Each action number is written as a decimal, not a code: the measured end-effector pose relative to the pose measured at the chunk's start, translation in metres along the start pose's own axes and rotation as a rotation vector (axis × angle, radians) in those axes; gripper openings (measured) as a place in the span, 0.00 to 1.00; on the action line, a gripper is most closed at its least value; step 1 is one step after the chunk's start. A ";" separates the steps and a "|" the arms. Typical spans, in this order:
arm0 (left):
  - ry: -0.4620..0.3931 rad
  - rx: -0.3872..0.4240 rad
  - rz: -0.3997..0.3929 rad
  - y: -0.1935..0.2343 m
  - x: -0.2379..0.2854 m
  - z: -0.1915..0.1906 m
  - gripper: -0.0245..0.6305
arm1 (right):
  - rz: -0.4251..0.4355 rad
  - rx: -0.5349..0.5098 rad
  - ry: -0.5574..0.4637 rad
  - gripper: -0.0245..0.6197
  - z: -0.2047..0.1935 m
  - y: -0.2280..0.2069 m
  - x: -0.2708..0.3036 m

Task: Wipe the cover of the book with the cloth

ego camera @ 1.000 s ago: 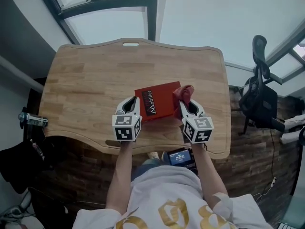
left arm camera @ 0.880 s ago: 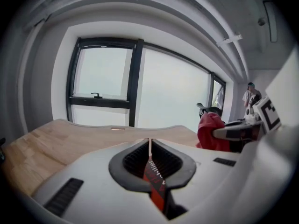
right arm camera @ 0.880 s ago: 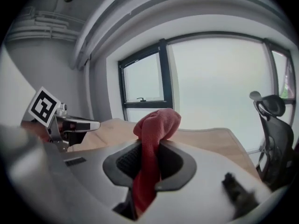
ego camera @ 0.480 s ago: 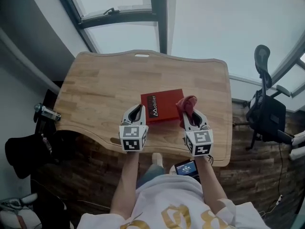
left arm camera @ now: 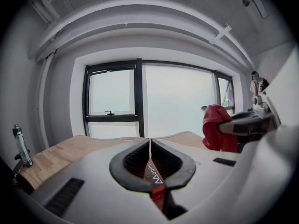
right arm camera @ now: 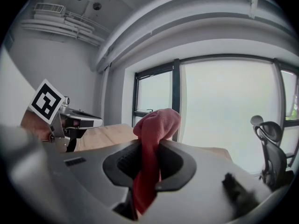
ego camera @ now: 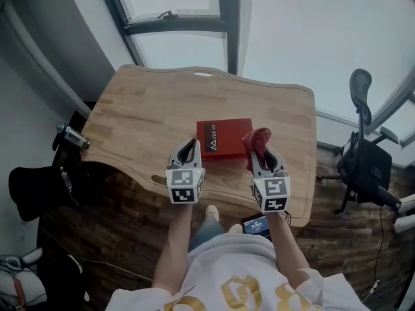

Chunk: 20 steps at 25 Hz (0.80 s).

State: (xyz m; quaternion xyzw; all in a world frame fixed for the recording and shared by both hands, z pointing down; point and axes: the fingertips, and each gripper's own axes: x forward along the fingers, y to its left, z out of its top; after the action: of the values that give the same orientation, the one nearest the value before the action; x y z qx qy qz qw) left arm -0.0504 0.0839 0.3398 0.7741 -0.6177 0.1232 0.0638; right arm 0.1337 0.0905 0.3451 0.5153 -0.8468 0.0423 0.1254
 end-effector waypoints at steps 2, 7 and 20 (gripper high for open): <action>-0.002 -0.002 -0.019 -0.008 0.001 0.004 0.07 | 0.005 -0.004 0.009 0.15 -0.004 -0.001 -0.002; 0.014 0.011 -0.037 -0.016 0.002 0.004 0.07 | 0.011 -0.026 0.023 0.15 -0.008 0.003 -0.003; 0.039 0.023 -0.038 -0.016 0.012 0.000 0.07 | 0.013 -0.028 0.029 0.15 -0.009 -0.002 0.007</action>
State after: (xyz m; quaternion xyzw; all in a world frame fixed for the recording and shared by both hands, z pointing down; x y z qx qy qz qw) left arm -0.0322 0.0762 0.3437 0.7837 -0.6002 0.1442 0.0693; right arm 0.1343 0.0852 0.3553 0.5073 -0.8487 0.0387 0.1443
